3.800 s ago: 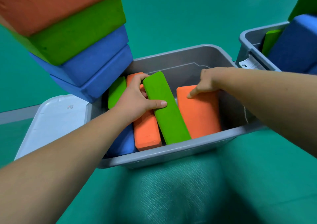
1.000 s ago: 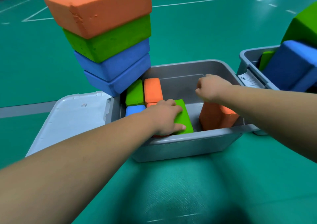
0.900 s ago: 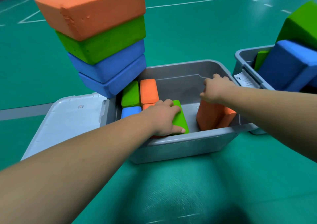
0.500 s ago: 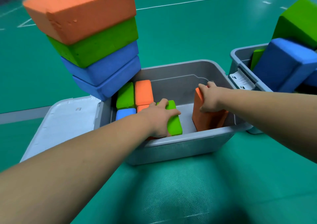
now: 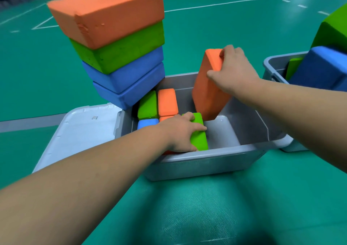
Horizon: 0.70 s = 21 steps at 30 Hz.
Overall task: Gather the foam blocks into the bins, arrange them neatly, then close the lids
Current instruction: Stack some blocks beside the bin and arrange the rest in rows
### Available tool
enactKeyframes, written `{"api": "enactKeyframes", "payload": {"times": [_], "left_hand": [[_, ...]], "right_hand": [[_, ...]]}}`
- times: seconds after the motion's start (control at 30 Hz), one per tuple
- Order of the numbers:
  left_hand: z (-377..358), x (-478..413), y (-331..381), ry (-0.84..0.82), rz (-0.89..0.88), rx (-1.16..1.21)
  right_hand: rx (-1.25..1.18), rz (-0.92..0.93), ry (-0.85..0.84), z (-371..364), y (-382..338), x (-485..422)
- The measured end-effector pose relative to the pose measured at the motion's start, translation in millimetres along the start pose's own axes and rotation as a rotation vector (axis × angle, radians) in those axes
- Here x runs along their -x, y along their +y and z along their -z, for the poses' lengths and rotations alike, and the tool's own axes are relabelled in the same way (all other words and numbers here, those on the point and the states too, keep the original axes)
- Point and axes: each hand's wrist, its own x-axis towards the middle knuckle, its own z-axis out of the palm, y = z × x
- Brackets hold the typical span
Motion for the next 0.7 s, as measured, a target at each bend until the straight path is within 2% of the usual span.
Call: {"api": "enactKeyframes", "payload": {"times": [0.17,0.4,0.5,0.57,0.63,0.7], "left_hand": [[-7,1,-13,0.021,-0.032,0.064],[-15,-5,-32,0.103,-0.053,0.130],[-15,-4,-33,0.133,0.037,0.075],[-12,-1,-29,0.148,0.167,0.042],[-13,1,-29,0.122,0.293,0.080],[-16,2,-33,0.078,0.335,0.126]], "right_hand": [[-0.155,-0.063,0.066,5,-38,-10],[-0.008,-0.031,-0.052,-24,-68,-6],[0.064,0.010,-0.134,-39,-69,-6],[0.102,0.038,-0.188,-46,-70,-9],[0.203,0.085,-0.296,-56,-67,-10],[0.291,0.113,-0.436,-71,-58,-9]]}}
